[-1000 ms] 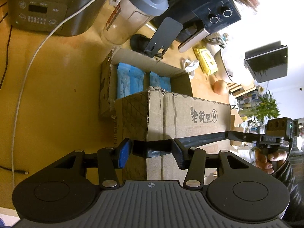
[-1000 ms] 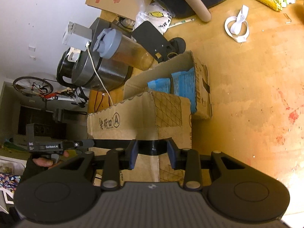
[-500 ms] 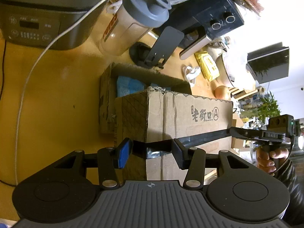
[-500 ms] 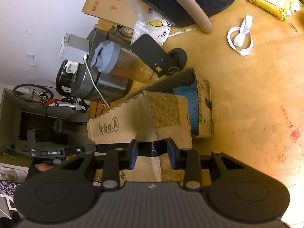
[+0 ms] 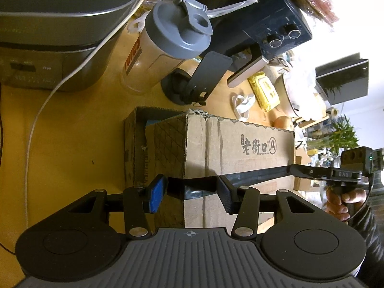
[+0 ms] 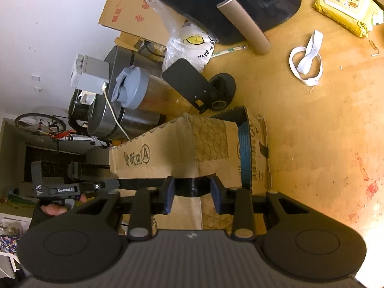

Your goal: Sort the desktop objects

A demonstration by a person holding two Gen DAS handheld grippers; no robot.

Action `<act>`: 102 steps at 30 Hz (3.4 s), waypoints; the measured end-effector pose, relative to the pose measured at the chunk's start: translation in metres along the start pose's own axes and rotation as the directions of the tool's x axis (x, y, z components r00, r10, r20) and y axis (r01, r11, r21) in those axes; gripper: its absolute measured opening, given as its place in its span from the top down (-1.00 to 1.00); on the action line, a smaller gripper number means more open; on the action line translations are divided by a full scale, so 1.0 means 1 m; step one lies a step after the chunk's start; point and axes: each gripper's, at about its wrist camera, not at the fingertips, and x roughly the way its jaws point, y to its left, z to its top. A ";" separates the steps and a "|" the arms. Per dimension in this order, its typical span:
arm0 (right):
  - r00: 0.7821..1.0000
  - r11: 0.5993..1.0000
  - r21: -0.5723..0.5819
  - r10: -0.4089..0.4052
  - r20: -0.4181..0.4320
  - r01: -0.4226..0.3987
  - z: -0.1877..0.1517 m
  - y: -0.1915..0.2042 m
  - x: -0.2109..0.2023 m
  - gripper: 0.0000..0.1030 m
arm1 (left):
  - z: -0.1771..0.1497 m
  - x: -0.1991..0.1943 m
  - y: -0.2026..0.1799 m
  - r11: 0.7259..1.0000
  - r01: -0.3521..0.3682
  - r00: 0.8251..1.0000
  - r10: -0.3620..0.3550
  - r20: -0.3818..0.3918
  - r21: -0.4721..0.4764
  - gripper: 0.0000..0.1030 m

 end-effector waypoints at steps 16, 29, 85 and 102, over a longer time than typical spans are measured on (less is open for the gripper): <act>1.000 1.000 0.011 -0.021 -0.003 0.021 0.023 0.004 0.006 0.49 | 0.025 0.005 0.005 1.000 -0.005 1.000 0.005 -0.005 -0.008 0.11; 0.999 0.999 0.025 -0.035 -0.017 0.036 0.037 0.003 0.014 0.49 | 0.034 0.009 0.011 1.000 -0.013 1.000 0.013 -0.011 -0.023 0.11; 0.984 0.996 -0.016 -0.081 0.160 0.085 -0.016 0.009 0.007 -1.00 | -0.027 -0.004 -0.018 0.992 -0.127 0.976 0.123 0.182 0.011 -0.90; 0.870 0.854 -0.293 -0.308 0.384 0.431 -0.116 0.062 0.006 -1.00 | -0.108 -0.015 -0.067 0.910 -0.398 0.853 0.322 0.412 0.113 -0.90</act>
